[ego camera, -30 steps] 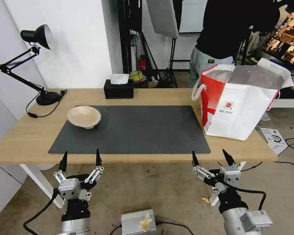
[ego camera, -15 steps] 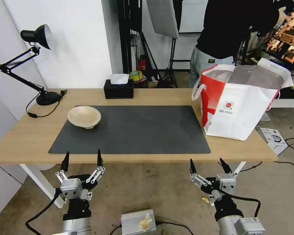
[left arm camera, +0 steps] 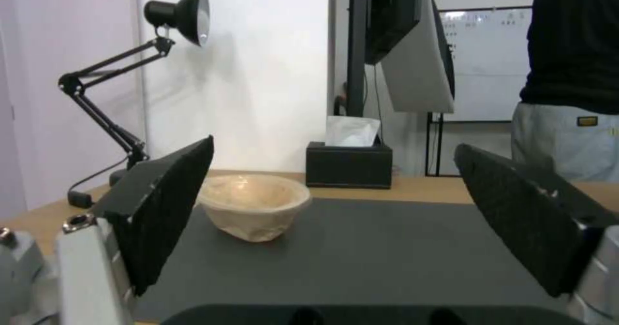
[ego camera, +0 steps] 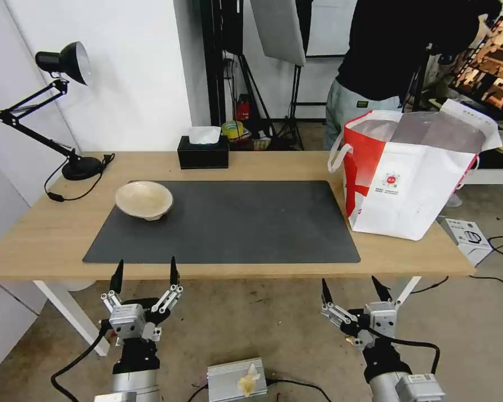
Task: Pick up the trash from the table and place it into the takeout bag.
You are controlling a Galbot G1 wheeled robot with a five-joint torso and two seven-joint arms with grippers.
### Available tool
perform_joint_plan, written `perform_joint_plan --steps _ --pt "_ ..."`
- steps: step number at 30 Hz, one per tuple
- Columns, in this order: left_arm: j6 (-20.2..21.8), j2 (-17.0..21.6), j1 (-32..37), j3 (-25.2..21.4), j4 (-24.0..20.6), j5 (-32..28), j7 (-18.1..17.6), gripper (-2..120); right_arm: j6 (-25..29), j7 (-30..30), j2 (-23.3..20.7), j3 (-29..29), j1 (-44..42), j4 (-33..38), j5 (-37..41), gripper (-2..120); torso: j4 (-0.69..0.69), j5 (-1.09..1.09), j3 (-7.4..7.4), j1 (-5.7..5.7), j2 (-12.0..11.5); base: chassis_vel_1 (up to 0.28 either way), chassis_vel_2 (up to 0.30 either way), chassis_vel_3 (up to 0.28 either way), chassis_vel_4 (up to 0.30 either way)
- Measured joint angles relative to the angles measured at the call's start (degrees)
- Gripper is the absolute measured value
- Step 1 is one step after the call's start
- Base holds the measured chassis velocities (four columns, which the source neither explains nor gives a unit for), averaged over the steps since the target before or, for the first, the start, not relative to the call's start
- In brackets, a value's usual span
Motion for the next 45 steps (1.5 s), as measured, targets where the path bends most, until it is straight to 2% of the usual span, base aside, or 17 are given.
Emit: perform_joint_plan --steps 13,18,22,24,27,28,32,33,35,37,38,43,44,45 --pt "0.64 0.33 0.09 -0.59 -1.3 -1.07 -0.03 100 -0.02 0.02 0.05 -0.01 0.0 -0.01 0.0 100 0.0 0.0 0.0 0.0 0.0 0.0 0.0 0.0 0.0" --pt "4.58 1.67 0.02 -1.44 -4.6 -6.83 -2.09 100 -0.02 0.02 0.05 0.0 0.01 -0.01 0.01 100 0.0 0.0 0.0 0.0 0.0 0.0 0.0 0.0 0.0" --pt "11.05 4.12 -0.04 -4.06 -9.18 -16.48 -5.94 100 -0.02 0.02 0.06 0.02 0.01 -0.01 0.02 100 0.0 0.0 0.0 0.0 0.0 0.0 0.0 0.0 0.0" --pt "12.1 4.77 -0.05 -4.75 -10.06 -18.87 -6.7 100 -0.02 0.02 0.06 0.02 0.01 -0.01 0.02 100 0.0 0.0 0.0 0.0 0.0 0.0 0.0 0.0 0.0" --pt "16.12 8.21 -1.33 -7.29 -12.03 -28.55 -9.5 100 -0.02 0.02 0.06 0.04 0.01 -0.01 0.04 100 0.0 0.0 0.0 0.0 0.0 0.0 0.0 0.0 0.0" --pt "16.12 8.21 -1.33 -7.29 -12.03 -28.55 -9.5 100 -0.02 0.02 0.06 0.04 0.01 -0.01 0.04 100 0.0 0.0 0.0 0.0 0.0 0.0 0.0 0.0 0.0" --pt "18.63 13.81 -4.24 -9.42 -12.26 -39.58 -12.79 100 -0.01 0.01 0.06 0.05 0.01 0.0 0.05 100 0.0 -0.01 0.0 0.0 0.0 0.0 0.0 0.0 0.0" --pt "18.63 13.81 -4.24 -9.42 -12.26 -39.58 -12.79 100 -0.01 0.01 0.06 0.05 0.01 0.0 0.05 100 0.0 -0.01 0.0 0.0 0.0 0.0 0.0 0.0 0.0" --pt "19.29 16.34 -6.23 -10.53 -12.13 -45.2 -15.35 100 -0.01 0.0 0.06 0.05 0.01 0.0 0.05 100 0.0 -0.01 0.0 0.0 0.0 0.0 0.0 0.0 0.0" --pt "20.09 19.55 -9.51 -12.58 -11.24 -54.39 -18.04 100 0.0 -0.01 0.06 0.05 0.02 0.01 0.05 100 0.0 -0.01 0.0 0.0 0.0 0.0 0.0 0.0 0.0" --pt "20.09 19.55 -9.51 -12.58 -11.24 -54.39 -18.04 100 0.0 -0.01 0.06 0.05 0.02 0.01 0.05 100 0.0 -0.01 0.0 0.0 0.0 0.0 0.0 0.0 0.0" --pt "22.36 23.48 -17.83 -14.5 -9.1 -72.34 -25.36 100 0.01 -0.01 0.06 0.06 0.02 0.02 0.05 100 0.0 -0.01 0.0 0.0 0.0 0.0 0.0 0.0 0.0" --pt "22.36 23.48 -17.83 -14.5 -9.1 -72.34 -25.36 100 0.01 -0.01 0.06 0.06 0.02 0.02 0.05 100 0.0 -0.01 0.0 0.0 0.0 0.0 0.0 0.0 0.0" --pt "22.88 24.07 -19.2 -14.56 -8.91 -75.55 -27.06 100 0.02 -0.01 0.06 0.05 0.02 0.02 0.05 100 0.0 0.0 0.0 0.0 0.0 0.0 0.0 0.0 0.0"
